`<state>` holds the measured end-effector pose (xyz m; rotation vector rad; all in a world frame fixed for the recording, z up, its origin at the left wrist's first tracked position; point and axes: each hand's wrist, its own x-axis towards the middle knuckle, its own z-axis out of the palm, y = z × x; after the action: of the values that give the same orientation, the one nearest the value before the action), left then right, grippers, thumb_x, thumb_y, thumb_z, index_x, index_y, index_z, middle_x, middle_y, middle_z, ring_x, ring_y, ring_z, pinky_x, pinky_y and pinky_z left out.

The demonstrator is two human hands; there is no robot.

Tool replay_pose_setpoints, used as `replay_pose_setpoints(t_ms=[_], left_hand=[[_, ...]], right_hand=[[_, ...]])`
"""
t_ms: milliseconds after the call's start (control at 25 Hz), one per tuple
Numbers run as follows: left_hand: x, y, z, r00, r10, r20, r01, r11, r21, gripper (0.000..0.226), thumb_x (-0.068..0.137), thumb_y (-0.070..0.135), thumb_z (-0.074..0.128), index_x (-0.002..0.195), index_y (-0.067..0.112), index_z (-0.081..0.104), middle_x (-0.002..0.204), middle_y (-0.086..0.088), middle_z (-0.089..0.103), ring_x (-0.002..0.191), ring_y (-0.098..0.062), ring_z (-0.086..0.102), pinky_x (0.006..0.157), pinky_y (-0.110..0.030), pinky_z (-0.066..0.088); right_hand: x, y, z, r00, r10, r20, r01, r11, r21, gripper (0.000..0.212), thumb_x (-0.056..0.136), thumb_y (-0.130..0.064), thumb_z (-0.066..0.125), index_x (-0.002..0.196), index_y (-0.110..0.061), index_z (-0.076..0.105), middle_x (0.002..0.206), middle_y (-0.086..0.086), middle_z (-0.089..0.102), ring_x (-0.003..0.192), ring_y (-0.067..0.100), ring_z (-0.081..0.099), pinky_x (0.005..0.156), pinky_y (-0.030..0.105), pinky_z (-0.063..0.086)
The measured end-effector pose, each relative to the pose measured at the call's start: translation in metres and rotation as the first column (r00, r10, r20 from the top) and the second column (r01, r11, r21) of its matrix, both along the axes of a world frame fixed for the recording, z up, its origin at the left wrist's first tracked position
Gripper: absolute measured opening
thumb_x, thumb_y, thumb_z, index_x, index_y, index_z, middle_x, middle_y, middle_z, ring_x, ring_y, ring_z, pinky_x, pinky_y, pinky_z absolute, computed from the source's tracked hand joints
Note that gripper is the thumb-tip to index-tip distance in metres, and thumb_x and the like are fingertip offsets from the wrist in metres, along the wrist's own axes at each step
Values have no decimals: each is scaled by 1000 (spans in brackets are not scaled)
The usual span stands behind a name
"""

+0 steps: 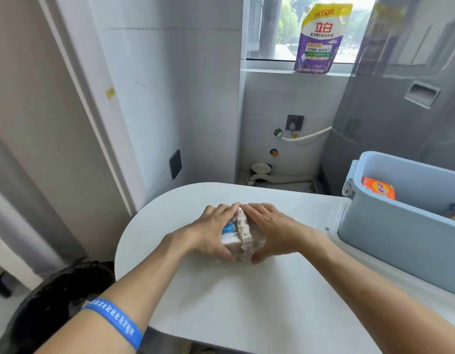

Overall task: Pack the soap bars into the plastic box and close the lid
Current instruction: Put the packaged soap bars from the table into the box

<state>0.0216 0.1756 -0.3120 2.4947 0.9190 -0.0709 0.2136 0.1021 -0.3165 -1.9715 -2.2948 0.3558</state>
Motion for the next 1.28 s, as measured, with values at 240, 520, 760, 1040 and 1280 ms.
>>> replay_pose_setpoints(t_ms=[240, 520, 760, 1040, 1280], left_hand=[[19, -23, 0, 692, 677, 251, -382, 638, -668, 76, 84, 52, 66, 148, 24, 35, 147, 0, 42, 122, -17, 45, 93, -32, 35], [51, -46, -6, 384, 864, 325, -364, 465, -807, 19, 94, 20, 63, 113, 21, 59, 111, -12, 70, 82, -18, 66, 70, -31, 54], [61, -51, 10, 349, 799, 490, -293, 589, -753, 44, 71, 38, 84, 107, 21, 65, 109, -12, 68, 86, -23, 69, 82, -42, 58], [69, -55, 15, 539, 806, 243, -75, 334, -940, 58, 92, 33, 64, 138, 5, 43, 127, -22, 64, 101, -34, 68, 81, -48, 57], [76, -65, 47, 540, 766, 349, -5, 418, -909, 56, 83, 39, 73, 128, 10, 56, 124, -22, 66, 108, -43, 66, 87, -59, 51]], right_hand=[[21, -58, -28, 439, -385, -812, 302, 914, -270, 103, 62, -46, 88, 147, -30, 32, 133, -8, 52, 120, 8, 56, 91, 21, 46], [5, -56, -23, -35, -514, -857, 600, 675, -430, 23, 89, -45, 63, 93, -23, 72, 101, -3, 71, 87, 14, 61, 67, 28, 42], [16, -66, -15, -313, -443, -840, 451, 710, -541, 48, 82, -50, 71, 110, -11, 72, 107, 14, 76, 100, 34, 71, 95, 45, 52], [29, -69, -1, -369, -323, -872, 569, 663, -486, 31, 85, -31, 73, 103, -7, 66, 83, 9, 77, 70, 24, 72, 64, 33, 59], [34, -75, 35, -343, -205, -917, 586, 716, -379, 17, 87, -29, 70, 95, -15, 64, 82, 5, 72, 71, 23, 69, 59, 34, 59]])
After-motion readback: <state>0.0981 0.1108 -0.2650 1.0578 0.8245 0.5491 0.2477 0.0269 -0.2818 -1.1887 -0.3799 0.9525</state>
